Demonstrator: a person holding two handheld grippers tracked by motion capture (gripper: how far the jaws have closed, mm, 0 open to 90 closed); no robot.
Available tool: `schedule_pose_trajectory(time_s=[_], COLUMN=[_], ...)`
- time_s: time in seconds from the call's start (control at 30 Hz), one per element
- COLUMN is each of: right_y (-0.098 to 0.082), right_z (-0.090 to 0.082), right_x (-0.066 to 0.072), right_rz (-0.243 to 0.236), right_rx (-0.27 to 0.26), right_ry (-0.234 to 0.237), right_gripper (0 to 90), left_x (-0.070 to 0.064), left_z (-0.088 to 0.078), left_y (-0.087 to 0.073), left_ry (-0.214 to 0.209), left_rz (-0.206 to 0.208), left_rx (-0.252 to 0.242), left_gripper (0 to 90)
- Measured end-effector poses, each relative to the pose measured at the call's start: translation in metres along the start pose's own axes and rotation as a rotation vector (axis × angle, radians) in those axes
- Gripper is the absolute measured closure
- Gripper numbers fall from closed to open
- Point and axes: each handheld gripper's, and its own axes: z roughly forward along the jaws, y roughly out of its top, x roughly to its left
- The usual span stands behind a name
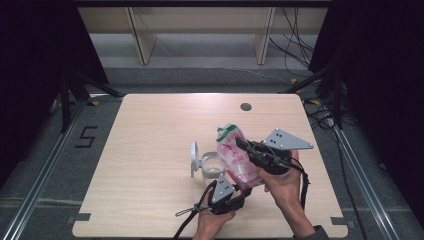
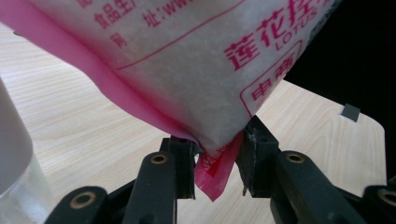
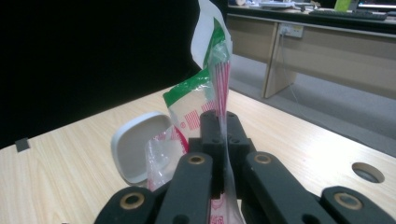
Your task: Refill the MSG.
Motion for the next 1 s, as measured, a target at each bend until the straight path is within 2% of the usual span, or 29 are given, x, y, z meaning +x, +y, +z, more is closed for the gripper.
schedule_pose_trajectory(time_s=[0.03,0.07,0.1,0.2,0.23,0.27,0.3,0.33,0.37,0.4,0.43,0.47,0.57,0.63,0.7,0.73,0.8,0.83,0.93,0.97,1.0], right_y=[0.0,0.0,0.0,0.001,0.0,0.001,0.001,0.001,0.002,0.002,0.002,0.003,0.004,0.003,0.005,0.005,0.005,0.006,0.007,0.007,0.007], right_z=[0.002,0.003,0.004,0.007,0.009,0.011,0.012,0.015,0.016,0.017,0.02,0.021,0.025,0.027,0.03,0.03,0.033,0.033,0.036,0.036,0.037], right_x=[-0.003,-0.003,-0.004,-0.003,-0.002,-0.002,-0.002,-0.001,-0.001,-0.001,-0.002,0.0,-0.003,-0.002,-0.002,-0.001,-0.001,-0.001,-0.001,0.0,0.0], right_rz=[-0.014,-0.001,-0.019,-0.016,-0.004,-0.021,-0.031,-0.025,-0.033,-0.052,-0.067,-0.047,-0.068,-0.055,-0.08,-0.073,-0.073,-0.082,-0.067,-0.05,-0.059], right_rx=[0.003,0.009,0.011,0.018,0.013,0.021,0.028,0.032,0.044,0.045,0.044,0.063,0.057,0.065,0.089,0.101,0.1,0.1,0.111,0.118,0.112], right_ry=[-0.007,-0.004,-0.01,-0.003,-0.006,-0.002,-0.008,-0.005,-0.006,-0.018,-0.008,-0.013,-0.009,-0.026,-0.011,-0.012,0.003,-0.017,-0.016,-0.017,-0.023], right_gripper=[90.0,90.0,90.0,90.0,90.0,90.0,90.0,90.0,90.0,90.0,90.0,90.0,90.0,90.0,90.0,90.0,90.0,90.0,90.0,90.0,90.0], left_x=[0.0,0.0,0.001,0.0,0.0,-0.001,-0.003,-0.003,-0.004,-0.005,-0.006,-0.007,-0.006,-0.006,-0.007,-0.006,-0.008,-0.006,-0.007,-0.007,-0.007], left_z=[0.0,0.001,0.002,0.003,0.005,0.005,0.006,0.006,0.008,0.008,0.01,0.011,0.011,0.01,0.011,0.011,0.011,0.01,0.011,0.011,0.011], left_y=[0.0,0.0,-0.001,0.0,-0.001,-0.001,-0.001,-0.001,-0.001,-0.001,-0.001,-0.001,-0.001,-0.002,-0.002,-0.002,-0.002,-0.001,0.0,0.0,0.0], left_ry=[-0.001,-0.008,-0.015,-0.008,-0.022,-0.021,-0.023,-0.034,-0.04,-0.039,-0.055,-0.052,-0.057,-0.048,-0.06,-0.062,-0.058,-0.058,-0.064,-0.057,-0.055], left_rz=[-0.002,-0.003,-0.01,-0.012,-0.018,-0.005,-0.024,-0.011,-0.017,-0.014,-0.023,-0.026,-0.014,0.0,0.001,0.006,-0.011,0.005,-0.008,-0.001,0.005], left_rx=[-0.001,-0.001,-0.009,-0.001,-0.009,-0.003,-0.006,-0.004,-0.009,-0.01,-0.022,-0.029,-0.029,-0.018,-0.017,-0.02,-0.028,-0.019,-0.027,-0.021,-0.02], left_gripper=[69.4,69.4,69.6,69.9,70.0,70.3,70.5,70.7,70.8,71.0,71.2,71.3,71.5,71.8,71.9,72.0,72.0,72.1,72.2,72.2,72.3])
